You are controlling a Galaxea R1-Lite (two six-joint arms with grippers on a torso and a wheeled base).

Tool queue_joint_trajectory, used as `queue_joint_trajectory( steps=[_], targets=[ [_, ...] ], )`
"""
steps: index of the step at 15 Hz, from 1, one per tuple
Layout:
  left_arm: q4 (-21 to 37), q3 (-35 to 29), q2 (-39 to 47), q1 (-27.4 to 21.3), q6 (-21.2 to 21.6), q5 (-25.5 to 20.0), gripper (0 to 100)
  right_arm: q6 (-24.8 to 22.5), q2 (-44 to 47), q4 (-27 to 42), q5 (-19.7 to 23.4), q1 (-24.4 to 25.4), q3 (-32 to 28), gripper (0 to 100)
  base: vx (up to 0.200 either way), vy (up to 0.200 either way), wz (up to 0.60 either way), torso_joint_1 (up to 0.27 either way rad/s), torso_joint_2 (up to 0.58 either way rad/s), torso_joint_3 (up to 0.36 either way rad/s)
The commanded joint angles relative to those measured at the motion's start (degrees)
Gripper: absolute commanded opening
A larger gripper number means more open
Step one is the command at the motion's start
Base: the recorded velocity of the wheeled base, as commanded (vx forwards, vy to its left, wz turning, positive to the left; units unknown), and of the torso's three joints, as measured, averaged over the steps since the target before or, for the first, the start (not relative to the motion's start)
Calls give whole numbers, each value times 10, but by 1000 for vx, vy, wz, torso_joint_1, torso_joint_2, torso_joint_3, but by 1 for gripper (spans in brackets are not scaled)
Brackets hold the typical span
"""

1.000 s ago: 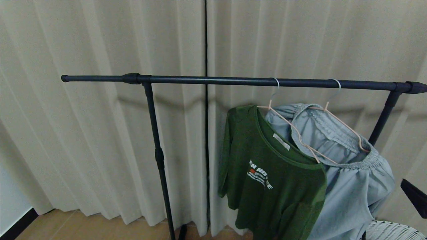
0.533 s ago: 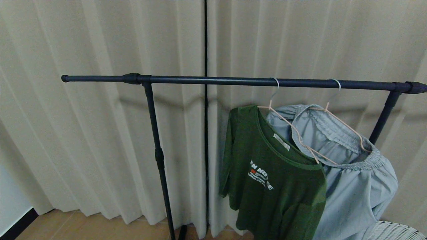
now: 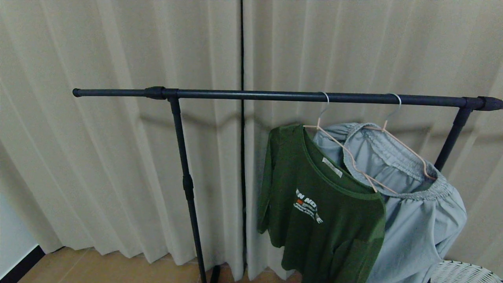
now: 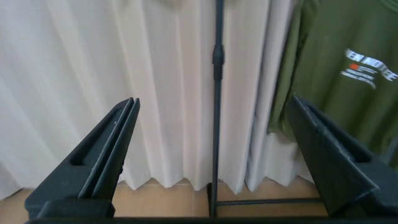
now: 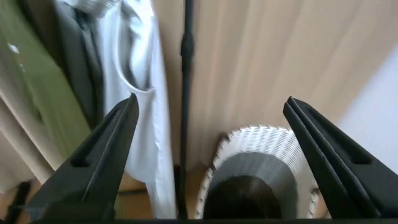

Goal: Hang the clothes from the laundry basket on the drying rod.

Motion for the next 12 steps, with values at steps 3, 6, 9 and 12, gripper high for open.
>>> queue_joint_trajectory(
  steps=[3,6,9,12],
  targets=[
    [-1,0,-1,0,-13,10,100,10,-4,-101,34,0,63,100,0,0,0,0,0,0],
    [-2,0,-1,0,-58,47,100,14,-4,-98,86,0,64,100,0,0,0,0,0,0],
    [-2,0,-1,0,-57,44,100,16,-4,-98,121,0,62,100,0,0,0,0,0,0],
    [-2,0,-1,0,-57,44,100,13,-4,-98,144,0,62,100,0,0,0,0,0,0]
  ],
)
